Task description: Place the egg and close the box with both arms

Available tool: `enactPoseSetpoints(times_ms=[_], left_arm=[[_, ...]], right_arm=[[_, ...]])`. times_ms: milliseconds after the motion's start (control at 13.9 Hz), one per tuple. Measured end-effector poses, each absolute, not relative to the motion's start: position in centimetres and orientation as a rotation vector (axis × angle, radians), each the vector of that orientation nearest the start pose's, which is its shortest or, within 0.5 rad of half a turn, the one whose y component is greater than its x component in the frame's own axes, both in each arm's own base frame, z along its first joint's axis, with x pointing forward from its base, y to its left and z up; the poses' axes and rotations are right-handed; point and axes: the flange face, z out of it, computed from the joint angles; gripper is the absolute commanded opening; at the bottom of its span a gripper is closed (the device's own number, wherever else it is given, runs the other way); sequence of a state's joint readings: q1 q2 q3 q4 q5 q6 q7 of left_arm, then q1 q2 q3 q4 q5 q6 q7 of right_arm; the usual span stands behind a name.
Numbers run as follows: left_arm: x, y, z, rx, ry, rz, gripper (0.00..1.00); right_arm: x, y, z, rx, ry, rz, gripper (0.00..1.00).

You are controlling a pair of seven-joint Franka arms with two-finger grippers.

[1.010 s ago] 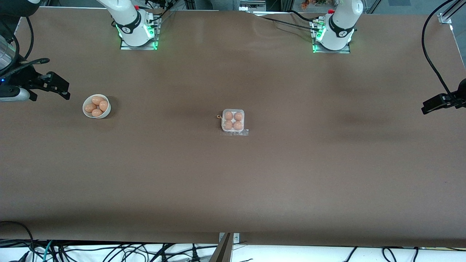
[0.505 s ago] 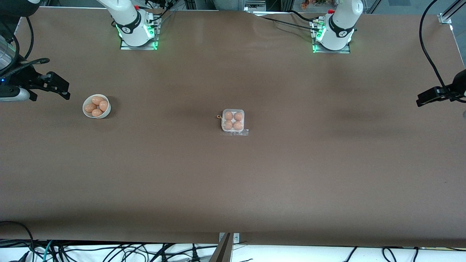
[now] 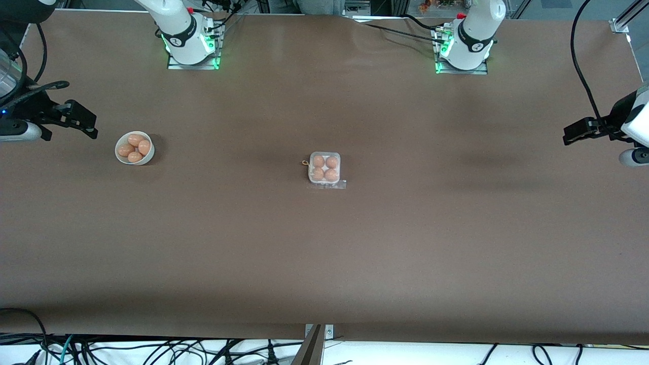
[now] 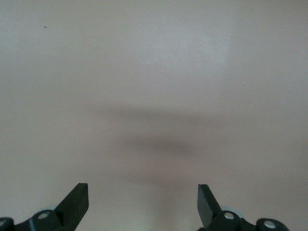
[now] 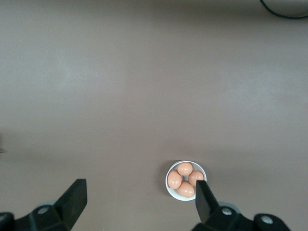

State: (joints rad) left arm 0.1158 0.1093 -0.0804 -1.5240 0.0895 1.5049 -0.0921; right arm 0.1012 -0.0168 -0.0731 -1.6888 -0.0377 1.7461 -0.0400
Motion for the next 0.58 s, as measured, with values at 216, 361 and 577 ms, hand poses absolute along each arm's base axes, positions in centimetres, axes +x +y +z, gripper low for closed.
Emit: enactPoseSetpoints(times_ms=[216,361,577], left_arm=[[57.65,3.66,58.38,-3.045,-0.205,0.18,1.0],[57.6,3.66,58.52,-3.045,-0.206,0.176,1.0],[57.59,3.69,58.53,-3.045,-0.206,0.176,1.0]], right_arm=[[56.31,1.21,59.35,-3.174,-0.116,-0.117,1.0],[56.31,1.21,59.35,-3.174,-0.116,-0.117,1.0],[56.31,1.21,59.35,-3.174,-0.116,-0.117,1.0]])
